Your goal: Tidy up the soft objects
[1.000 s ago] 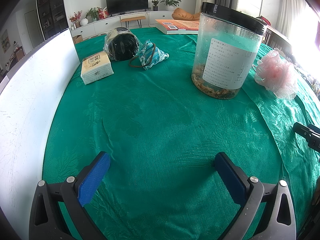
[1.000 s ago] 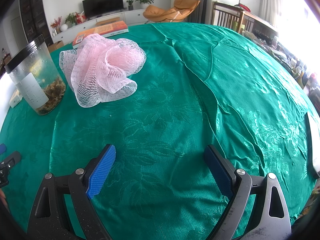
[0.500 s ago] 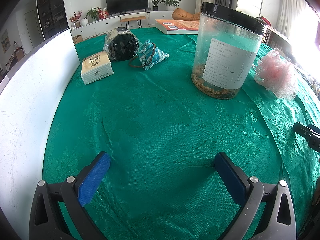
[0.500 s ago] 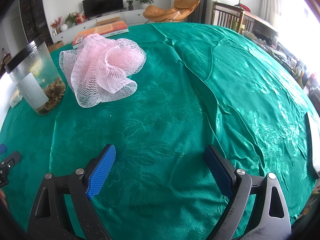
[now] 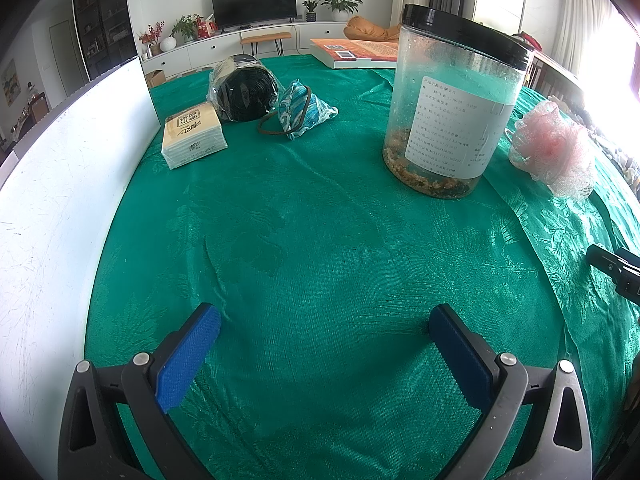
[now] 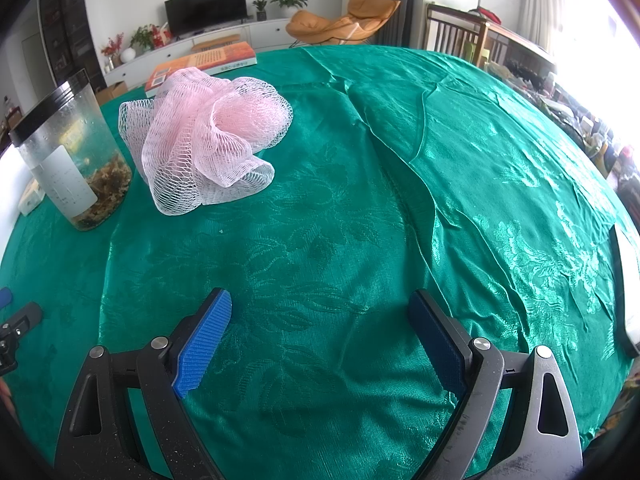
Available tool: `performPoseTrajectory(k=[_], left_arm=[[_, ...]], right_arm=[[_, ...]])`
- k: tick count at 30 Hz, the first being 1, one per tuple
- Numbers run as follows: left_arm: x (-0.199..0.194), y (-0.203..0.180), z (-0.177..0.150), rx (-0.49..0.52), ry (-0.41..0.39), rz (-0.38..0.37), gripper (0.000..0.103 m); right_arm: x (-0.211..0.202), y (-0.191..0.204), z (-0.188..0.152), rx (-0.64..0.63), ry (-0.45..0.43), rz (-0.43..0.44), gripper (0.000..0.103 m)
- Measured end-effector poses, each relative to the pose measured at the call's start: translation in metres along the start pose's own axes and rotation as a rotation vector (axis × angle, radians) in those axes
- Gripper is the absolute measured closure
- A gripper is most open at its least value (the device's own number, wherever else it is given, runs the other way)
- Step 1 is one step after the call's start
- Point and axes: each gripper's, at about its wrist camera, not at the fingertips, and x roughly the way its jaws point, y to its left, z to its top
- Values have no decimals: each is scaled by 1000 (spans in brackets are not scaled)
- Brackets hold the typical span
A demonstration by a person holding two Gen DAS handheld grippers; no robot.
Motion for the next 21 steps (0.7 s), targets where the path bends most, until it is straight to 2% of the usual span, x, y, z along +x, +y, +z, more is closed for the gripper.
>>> performPoseTrajectory(k=[3, 8, 10, 15, 18, 21], left_arm=[[-1, 3, 6, -16, 25, 8, 0], [-5, 43, 58, -187, -56, 32, 0], [5, 57, 78, -232, -76, 73, 0], [48, 85, 108, -303, -37, 140, 1], [60, 98, 114, -391, -56, 129, 3], [73, 105, 119, -434, -57, 111, 4]], right_arm=[[0, 0, 0, 0, 0, 0, 11], [0, 0, 0, 0, 0, 0, 11], [0, 0, 0, 0, 0, 0, 11], [0, 0, 0, 0, 0, 0, 11], [0, 0, 0, 0, 0, 0, 11], [0, 0, 0, -1, 0, 0, 11]])
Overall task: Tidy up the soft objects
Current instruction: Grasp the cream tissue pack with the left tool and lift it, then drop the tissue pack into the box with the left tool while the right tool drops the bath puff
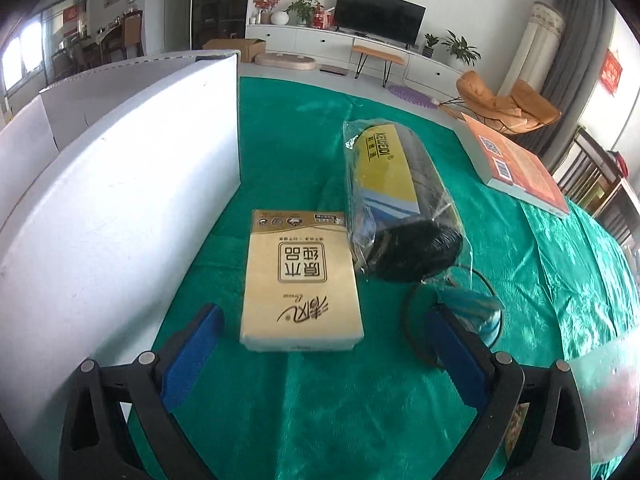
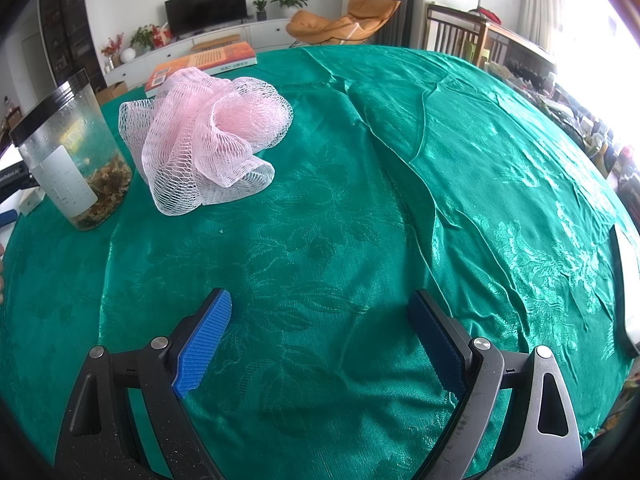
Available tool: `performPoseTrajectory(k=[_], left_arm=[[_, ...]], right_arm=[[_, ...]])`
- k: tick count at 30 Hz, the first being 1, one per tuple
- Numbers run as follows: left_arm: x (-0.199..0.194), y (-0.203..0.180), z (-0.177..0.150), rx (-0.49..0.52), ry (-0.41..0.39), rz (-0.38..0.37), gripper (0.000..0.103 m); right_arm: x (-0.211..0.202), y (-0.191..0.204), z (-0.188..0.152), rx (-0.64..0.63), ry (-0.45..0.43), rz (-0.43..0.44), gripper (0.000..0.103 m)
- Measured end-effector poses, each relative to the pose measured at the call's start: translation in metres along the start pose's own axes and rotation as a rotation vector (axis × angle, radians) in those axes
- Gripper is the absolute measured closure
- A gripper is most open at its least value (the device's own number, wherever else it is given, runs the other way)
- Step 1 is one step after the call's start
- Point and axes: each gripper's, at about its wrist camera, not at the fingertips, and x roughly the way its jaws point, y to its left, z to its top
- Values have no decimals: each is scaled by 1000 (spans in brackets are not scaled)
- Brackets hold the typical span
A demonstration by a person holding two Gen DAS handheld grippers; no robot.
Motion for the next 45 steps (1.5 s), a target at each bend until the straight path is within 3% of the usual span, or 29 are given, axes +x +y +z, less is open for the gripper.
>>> performPoseTrajectory(k=[2, 3, 6, 9, 11, 14, 15, 16, 18, 22, 25, 41, 43, 45], left_arm=[[6, 1, 4, 13, -10, 23, 19], [6, 1, 5, 38, -20, 42, 51], [-3, 7, 0, 53, -10, 48, 51], [-34, 16, -34, 29, 15, -4, 51], [-60, 16, -69, 46, 48, -73, 50], [-96, 5, -120, 166, 79, -120, 48], [-103, 1, -132, 205, 77, -123, 40], [-108, -2, -141, 238, 77, -116, 19], [-108, -9, -148, 298, 56, -89, 1], [-93, -15, -145, 349, 80, -30, 0], [-91, -16, -143, 340, 49, -37, 0], [-90, -14, -142, 345, 63, -38, 0], [-88, -15, -136, 353, 127, -39, 0], [-90, -11, -131, 338, 154, -61, 0]], right_arm=[[0, 0, 0, 0, 0, 0, 11], [0, 0, 0, 0, 0, 0, 11], [0, 0, 0, 0, 0, 0, 11], [0, 0, 0, 0, 1, 0, 10], [1, 1, 0, 0, 1, 0, 10], [1, 1, 0, -1, 1, 0, 10], [1, 1, 0, -1, 1, 0, 10], [1, 1, 0, -1, 1, 0, 10], [1, 1, 0, -1, 1, 0, 10], [1, 1, 0, -1, 1, 1, 10], [1, 2, 0, -1, 1, 0, 10], [0, 2, -1, 1, 0, 8, 10], [-3, -2, 1, 26, 2, 52, 10], [-6, -13, 12, 119, 7, 190, 10]])
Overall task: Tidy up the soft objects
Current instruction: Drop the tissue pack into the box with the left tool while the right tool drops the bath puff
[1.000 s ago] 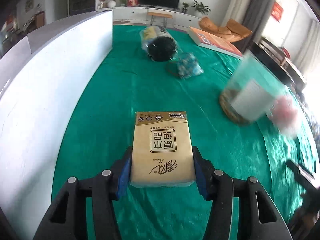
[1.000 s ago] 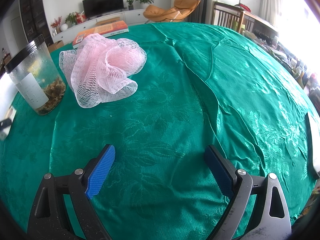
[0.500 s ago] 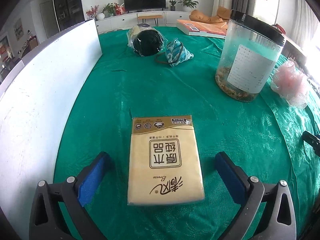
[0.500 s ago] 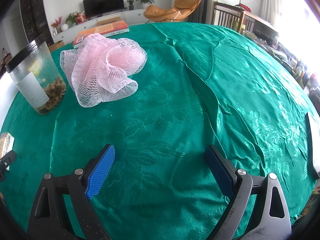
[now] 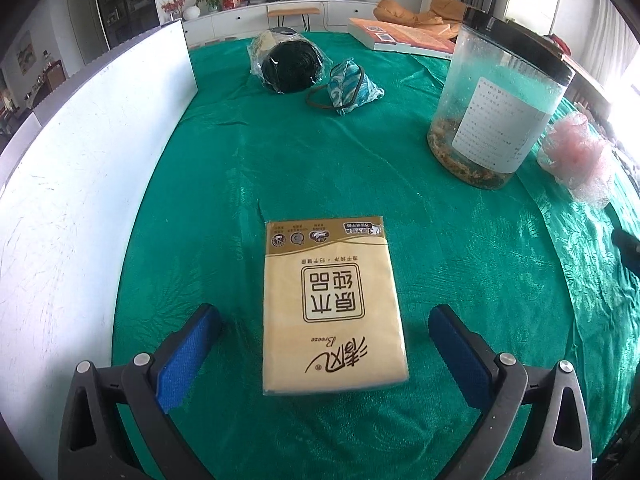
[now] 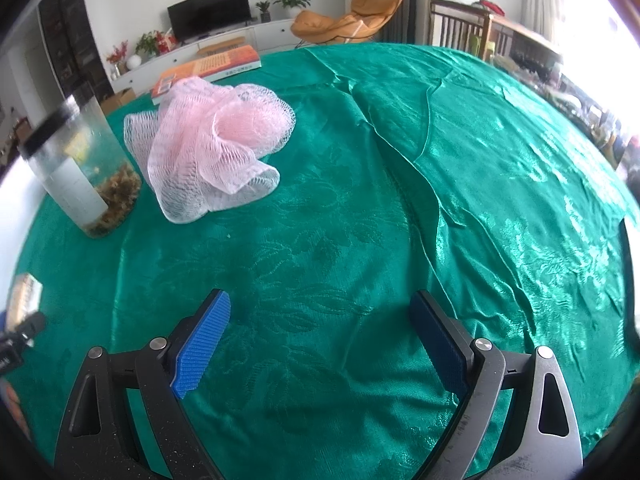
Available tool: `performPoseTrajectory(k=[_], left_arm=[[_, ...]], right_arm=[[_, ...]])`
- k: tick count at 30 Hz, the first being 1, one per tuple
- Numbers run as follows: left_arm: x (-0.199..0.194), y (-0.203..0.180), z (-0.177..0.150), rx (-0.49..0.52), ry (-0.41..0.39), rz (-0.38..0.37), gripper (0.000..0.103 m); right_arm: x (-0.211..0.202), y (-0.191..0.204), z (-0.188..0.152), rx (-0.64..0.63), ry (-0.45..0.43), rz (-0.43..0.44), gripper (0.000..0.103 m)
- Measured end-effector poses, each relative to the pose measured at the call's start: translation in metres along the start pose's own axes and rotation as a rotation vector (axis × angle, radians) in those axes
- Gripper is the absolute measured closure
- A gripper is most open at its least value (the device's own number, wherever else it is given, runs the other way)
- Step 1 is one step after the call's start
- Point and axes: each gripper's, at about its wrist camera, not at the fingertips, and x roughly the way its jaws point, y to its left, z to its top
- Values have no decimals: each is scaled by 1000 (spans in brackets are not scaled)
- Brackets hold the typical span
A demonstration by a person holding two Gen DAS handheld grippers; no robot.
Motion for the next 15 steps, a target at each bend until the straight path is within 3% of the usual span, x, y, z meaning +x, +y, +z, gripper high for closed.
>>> performPoseTrajectory(k=[2, 5, 6, 7, 8, 9, 10, 15], left_arm=[[-4, 6, 3, -37, -9, -13, 0], [-3, 9, 6, -54, -4, -36, 4], [0, 8, 6, -41, 9, -27, 15], [-2, 4, 6, 2, -11, 7, 44], [-5, 1, 6, 44, -20, 22, 51], [-7, 2, 7, 48, -11, -4, 51], [-12, 7, 7, 14, -13, -64, 51], [-64, 33, 15, -119, -109, -223, 51]], right_arm=[[-2, 1, 22, 53, 1, 77, 11], [6, 27, 63, -4, 1, 69, 11], [15, 36, 74, -38, 18, 66, 11], [26, 47, 81, -80, 48, 67, 12], [39, 55, 86, -122, 86, 56, 16], [47, 60, 88, -149, 104, 29, 44], [49, 63, 89, -158, 101, 9, 90], [-13, 73, 106, -177, -74, 45, 88]])
